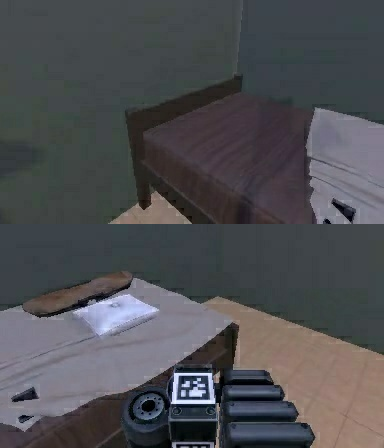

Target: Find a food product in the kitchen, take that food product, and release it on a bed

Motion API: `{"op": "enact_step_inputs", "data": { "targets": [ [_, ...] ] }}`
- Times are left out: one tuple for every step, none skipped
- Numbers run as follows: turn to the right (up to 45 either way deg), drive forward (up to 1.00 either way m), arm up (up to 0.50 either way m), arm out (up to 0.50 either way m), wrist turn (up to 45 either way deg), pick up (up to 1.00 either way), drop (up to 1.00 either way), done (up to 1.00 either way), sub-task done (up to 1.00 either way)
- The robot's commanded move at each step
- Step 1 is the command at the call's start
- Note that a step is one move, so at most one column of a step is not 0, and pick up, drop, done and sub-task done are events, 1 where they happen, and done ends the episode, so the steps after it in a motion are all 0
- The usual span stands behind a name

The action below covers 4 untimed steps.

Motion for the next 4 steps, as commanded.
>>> {"op": "enact_step_inputs", "data": {
  "targets": [
    [-33.0, 0.00, 0.00, 0.00, 0.0, 0.00, 0.00, 0.00, 0.00],
    [45.0, 0.00, 0.00, 0.00, 0.0, 0.00, 0.00, 0.00, 0.00],
    [12.0, 0.00, 0.00, 0.00, 0.0, 0.00, 0.00, 0.00, 0.00],
    [-45.0, 0.00, 0.00, 0.00, 0.0, 0.00, 0.00, 0.00, 0.00]
  ]
}}
